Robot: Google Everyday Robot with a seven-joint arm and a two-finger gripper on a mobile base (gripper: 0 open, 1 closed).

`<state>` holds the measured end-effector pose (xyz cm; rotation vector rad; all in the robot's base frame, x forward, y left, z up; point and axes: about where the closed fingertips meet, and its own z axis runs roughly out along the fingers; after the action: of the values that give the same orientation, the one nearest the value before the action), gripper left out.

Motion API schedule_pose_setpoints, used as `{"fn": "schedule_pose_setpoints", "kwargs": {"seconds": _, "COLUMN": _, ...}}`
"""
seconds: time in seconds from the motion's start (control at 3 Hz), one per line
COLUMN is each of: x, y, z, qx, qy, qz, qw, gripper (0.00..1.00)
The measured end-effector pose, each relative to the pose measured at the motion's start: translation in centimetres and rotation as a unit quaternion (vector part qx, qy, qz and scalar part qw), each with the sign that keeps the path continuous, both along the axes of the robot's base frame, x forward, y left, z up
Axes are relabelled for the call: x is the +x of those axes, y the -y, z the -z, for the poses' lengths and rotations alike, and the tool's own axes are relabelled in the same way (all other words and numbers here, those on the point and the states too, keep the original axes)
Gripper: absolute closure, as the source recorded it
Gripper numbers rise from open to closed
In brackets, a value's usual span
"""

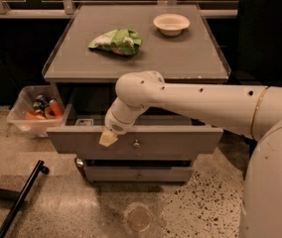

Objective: Close top drawer

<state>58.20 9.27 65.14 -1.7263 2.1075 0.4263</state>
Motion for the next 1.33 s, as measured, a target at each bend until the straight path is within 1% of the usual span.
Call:
{"fn": "schedule_pose_setpoints", "kwargs": {"seconds": 0.33, "x": 1.2, "y": 1.6, "z": 0.5, "qx": -0.014, "qy": 0.004, "qz": 0.02, "qw": 0.9997, "gripper": 0.12}}
{"fn": "schedule_pose_setpoints", "kwargs": {"seconds": 0.67, "x": 0.9, "y": 1.5, "z": 0.5, "qx": -0.015, "qy": 0.003, "qz": 0.02, "qw": 0.9997, "gripper": 0.0}}
{"fn": "schedule_pose_setpoints", "kwargs": {"seconds": 1.0, "x": 2.6, "y": 3.1, "z": 0.8, "qx": -0.024, "qy": 0.008, "qz": 0.042, "qw": 0.9988, "gripper": 0.0}}
{"fn": "schedule_pose_setpoints", "kwargs": {"seconds": 1.33, "x": 4.1, "y": 4.0, "z": 0.9, "qx": -0.025, "qy": 0.011, "qz": 0.057, "qw": 0.998, "gripper": 0.0}}
